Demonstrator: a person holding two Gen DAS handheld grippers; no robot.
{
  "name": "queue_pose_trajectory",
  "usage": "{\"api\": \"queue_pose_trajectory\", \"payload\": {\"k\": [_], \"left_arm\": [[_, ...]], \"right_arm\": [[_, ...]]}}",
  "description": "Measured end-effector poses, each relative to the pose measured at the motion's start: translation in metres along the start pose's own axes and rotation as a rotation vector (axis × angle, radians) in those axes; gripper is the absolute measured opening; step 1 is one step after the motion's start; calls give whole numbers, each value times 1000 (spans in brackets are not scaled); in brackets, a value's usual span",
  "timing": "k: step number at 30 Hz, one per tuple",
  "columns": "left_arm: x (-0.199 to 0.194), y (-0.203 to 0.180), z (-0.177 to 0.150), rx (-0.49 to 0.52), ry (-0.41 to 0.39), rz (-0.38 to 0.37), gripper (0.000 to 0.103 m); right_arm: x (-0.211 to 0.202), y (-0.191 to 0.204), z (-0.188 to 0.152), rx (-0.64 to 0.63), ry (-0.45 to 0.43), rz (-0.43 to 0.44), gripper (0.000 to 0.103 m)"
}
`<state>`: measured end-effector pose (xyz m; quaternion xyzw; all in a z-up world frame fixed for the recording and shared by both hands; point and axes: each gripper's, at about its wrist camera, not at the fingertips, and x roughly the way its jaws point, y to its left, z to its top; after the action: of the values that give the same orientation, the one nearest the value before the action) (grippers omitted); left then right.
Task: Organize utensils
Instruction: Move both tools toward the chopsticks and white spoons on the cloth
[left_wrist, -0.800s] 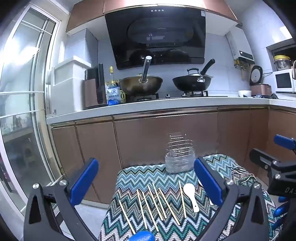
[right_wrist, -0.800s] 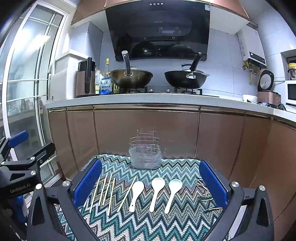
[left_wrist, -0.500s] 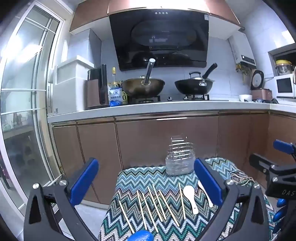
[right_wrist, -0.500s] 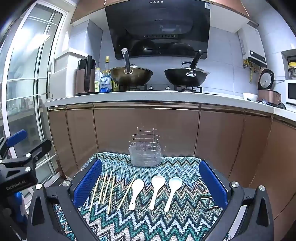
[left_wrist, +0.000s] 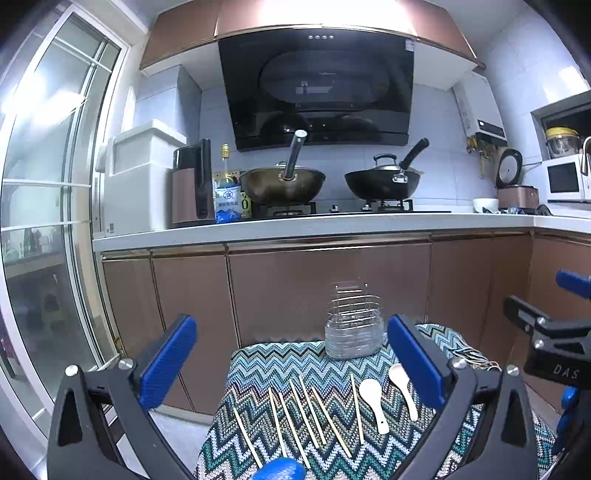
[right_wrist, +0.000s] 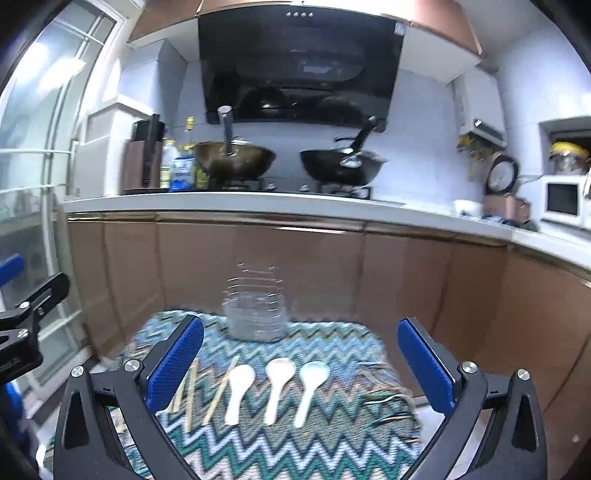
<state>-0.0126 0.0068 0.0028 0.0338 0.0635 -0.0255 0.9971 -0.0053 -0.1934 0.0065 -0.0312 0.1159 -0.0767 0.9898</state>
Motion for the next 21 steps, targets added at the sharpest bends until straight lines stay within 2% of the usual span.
{"api": "queue_pose_trajectory", "payload": {"k": [8, 21], "left_arm": [[0, -13, -4, 19, -4, 19, 103], [17, -11, -5, 14, 70, 12, 103]], "right_arm": [[-5, -3, 2, -25, -7, 7, 103], [3, -4, -1, -20, 25, 21, 103]]}}
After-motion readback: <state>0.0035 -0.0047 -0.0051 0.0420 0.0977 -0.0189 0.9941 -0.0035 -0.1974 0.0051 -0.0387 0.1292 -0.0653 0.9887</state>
